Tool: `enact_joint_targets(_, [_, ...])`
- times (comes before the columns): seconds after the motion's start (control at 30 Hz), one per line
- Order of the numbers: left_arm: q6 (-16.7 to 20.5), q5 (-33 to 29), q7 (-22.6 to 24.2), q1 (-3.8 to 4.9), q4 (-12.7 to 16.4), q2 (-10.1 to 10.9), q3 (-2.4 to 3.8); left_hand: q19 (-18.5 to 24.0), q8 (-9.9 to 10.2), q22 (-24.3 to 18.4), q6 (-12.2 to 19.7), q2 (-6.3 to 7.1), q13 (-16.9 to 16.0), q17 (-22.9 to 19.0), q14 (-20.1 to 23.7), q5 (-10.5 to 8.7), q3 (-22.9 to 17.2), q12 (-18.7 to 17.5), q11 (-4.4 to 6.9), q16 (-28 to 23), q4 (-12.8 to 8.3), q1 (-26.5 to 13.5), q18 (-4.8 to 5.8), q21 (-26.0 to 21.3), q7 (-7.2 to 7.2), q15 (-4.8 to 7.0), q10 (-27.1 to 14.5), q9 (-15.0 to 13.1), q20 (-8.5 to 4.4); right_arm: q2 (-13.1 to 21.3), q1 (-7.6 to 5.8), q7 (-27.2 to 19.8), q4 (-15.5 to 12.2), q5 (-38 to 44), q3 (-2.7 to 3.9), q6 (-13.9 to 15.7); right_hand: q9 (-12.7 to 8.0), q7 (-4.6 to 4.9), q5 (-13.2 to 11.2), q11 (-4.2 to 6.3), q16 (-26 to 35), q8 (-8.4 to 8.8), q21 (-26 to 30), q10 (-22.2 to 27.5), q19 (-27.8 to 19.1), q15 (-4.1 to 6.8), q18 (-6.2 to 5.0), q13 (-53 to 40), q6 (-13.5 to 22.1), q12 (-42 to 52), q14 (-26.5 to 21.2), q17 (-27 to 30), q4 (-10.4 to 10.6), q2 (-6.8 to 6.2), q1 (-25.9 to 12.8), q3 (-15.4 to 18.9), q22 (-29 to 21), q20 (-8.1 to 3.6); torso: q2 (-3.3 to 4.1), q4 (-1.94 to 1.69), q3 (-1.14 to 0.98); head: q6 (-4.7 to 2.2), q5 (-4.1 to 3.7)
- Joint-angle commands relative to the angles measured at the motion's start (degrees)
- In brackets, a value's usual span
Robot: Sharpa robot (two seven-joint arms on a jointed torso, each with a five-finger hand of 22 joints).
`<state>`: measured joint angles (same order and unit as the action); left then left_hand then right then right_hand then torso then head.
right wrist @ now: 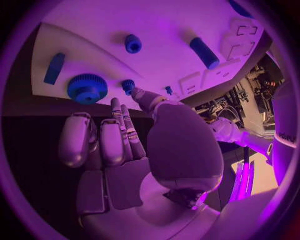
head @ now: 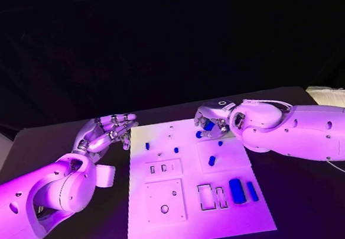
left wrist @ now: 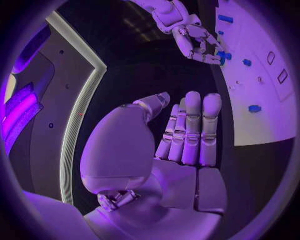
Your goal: Assemble the parts on the task board
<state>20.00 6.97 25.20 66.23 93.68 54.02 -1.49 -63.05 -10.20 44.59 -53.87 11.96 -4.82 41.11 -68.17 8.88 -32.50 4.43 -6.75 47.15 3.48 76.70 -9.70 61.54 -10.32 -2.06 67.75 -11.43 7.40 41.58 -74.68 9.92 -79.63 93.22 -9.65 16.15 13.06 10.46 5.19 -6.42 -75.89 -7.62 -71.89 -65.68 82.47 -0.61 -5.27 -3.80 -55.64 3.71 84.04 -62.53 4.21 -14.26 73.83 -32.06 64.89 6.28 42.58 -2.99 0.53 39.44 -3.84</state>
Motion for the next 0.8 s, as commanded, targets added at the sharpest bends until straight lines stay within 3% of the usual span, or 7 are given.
enact_joint_targets(0.03, [-0.93,0.24,0.19,0.12,-0.02,-0.04,0.08,0.36,-0.2,0.07,0.21,0.11,-0.07,0.08,0.43,-0.15,-0.35,-0.39,0.11,0.29,0.04,-0.51,0.83,0.3,-0.26,-0.08,-0.46,-0.08,0.14,-0.02,0.1,0.85,-0.07,1.77,0.0,-2.44,0.07,-0.04,-0.27,0.1,-0.31,0.24,-0.03,0.48,-0.02,-0.43,0.52,0.0,0.3,-0.18,1.32,0.07,0.0,-0.47,-0.27,0.47,-0.08,0.26,0.35,-0.07,-0.01,0.01,-0.1])
enact_joint_targets(0.2, [-0.9,0.23,0.1,0.13,-0.28,-0.11,0.08,0.41,-0.2,0.15,0.23,0.11,-0.07,0.1,0.47,-0.15,-0.36,-0.41,0.08,0.34,0.05,-0.53,0.84,0.39,-0.28,-0.11,-0.55,-0.1,0.16,-0.16,0.15,0.84,0.06,1.83,-0.01,-2.9,0.17,0.02,-0.35,0.07,-0.36,0.1,0.04,0.56,-0.1,-0.46,0.48,-0.04,0.03,-0.1,1.26,0.22,0.25,-0.26,-0.2,0.9,-0.17,0.3,0.48,-0.15,-0.07,-0.27,-0.15])
enact_joint_targets(0.4, [-0.87,0.22,-0.03,0.14,-0.48,-0.14,0.08,0.41,-0.21,0.29,0.25,0.11,-0.06,0.13,0.5,-0.15,-0.37,-0.42,0.06,0.39,0.04,-0.55,0.85,0.51,-0.3,-0.12,-0.62,-0.12,0.18,-0.42,0.28,0.87,0.27,1.86,-0.01,-2.97,0.33,-0.02,-0.22,0.14,-0.25,-0.12,0.28,0.22,-0.27,-0.43,0.4,-0.14,-0.4,0.06,1.11,0.81,0.44,0.16,0.17,1.1,-0.47,0.34,0.82,-0.17,0.0,-0.25,-0.08])
enact_joint_targets(0.8, [-1.02,0.21,-0.46,0.16,-0.65,-0.12,0.08,0.32,-0.22,0.58,0.26,0.1,-0.07,0.16,0.51,-0.16,-0.37,-0.41,0.03,0.46,0.06,-0.59,0.9,0.73,-0.34,-0.14,-0.66,-0.14,0.2,-0.94,0.5,0.61,0.61,1.8,-0.02,-1.63,0.89,-0.57,0.67,0.63,-0.54,-0.86,0.16,-1.58,-0.41,-0.09,0.38,-0.29,-1.66,0.32,0.93,1.19,1.22,1.5,0.94,0.28,-0.16,0.17,1.27,-0.36,-0.03,-0.31,-0.27])
